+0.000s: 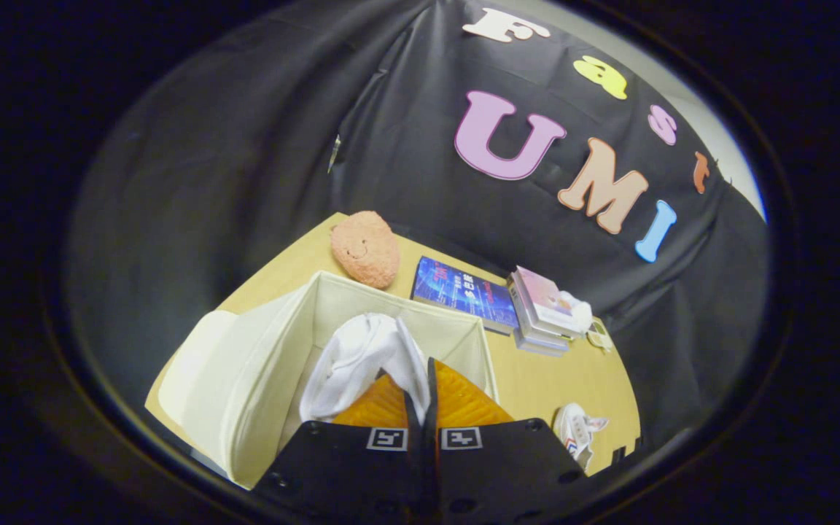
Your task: Open the storage box then place both shoes into the box .Put the left shoe in first, then the right shoe, with the right side of both shoes facing outward in a uniform manner.
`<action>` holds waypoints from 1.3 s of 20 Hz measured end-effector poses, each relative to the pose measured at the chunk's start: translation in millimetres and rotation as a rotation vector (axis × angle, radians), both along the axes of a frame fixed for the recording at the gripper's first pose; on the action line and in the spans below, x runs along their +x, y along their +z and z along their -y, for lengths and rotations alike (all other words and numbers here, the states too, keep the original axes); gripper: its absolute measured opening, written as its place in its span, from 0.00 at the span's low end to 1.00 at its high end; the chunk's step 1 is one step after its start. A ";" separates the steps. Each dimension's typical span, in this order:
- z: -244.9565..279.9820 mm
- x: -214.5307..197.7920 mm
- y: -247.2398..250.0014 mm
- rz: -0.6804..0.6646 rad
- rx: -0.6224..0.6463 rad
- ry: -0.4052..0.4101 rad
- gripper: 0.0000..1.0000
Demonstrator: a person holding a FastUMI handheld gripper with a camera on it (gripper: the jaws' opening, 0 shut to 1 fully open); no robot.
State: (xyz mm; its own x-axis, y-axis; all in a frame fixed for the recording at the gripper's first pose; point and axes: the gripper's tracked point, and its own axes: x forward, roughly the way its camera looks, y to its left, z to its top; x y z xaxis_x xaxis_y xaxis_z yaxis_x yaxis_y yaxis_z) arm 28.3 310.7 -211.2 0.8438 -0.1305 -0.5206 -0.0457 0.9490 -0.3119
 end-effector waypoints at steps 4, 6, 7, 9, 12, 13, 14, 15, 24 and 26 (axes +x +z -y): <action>-12.4 13.4 -14.0 -0.057 0.051 0.003 0.03; -22.1 17.1 -23.6 -0.092 0.071 0.032 0.03; -27.7 16.4 -32.2 -0.112 0.085 0.048 0.03; -35.2 10.2 -43.1 -0.148 0.095 0.076 0.05; -52.1 2.3 -50.5 -0.182 0.187 0.112 0.17; -62.2 -0.3 -50.7 -0.189 0.247 0.125 0.24; -64.6 -1.3 -49.5 -0.190 0.277 0.130 0.30; -61.2 -3.1 -47.1 -0.190 0.304 0.140 0.36; 45.4 -42.8 5.5 -0.048 0.407 0.021 0.92; 91.0 -54.1 19.9 -0.014 0.349 -0.043 0.93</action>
State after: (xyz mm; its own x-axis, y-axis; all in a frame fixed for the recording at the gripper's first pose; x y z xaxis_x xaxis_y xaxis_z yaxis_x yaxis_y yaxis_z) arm -25.8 219.7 -191.3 0.8340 0.0219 -0.5514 -0.0054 0.9995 0.0315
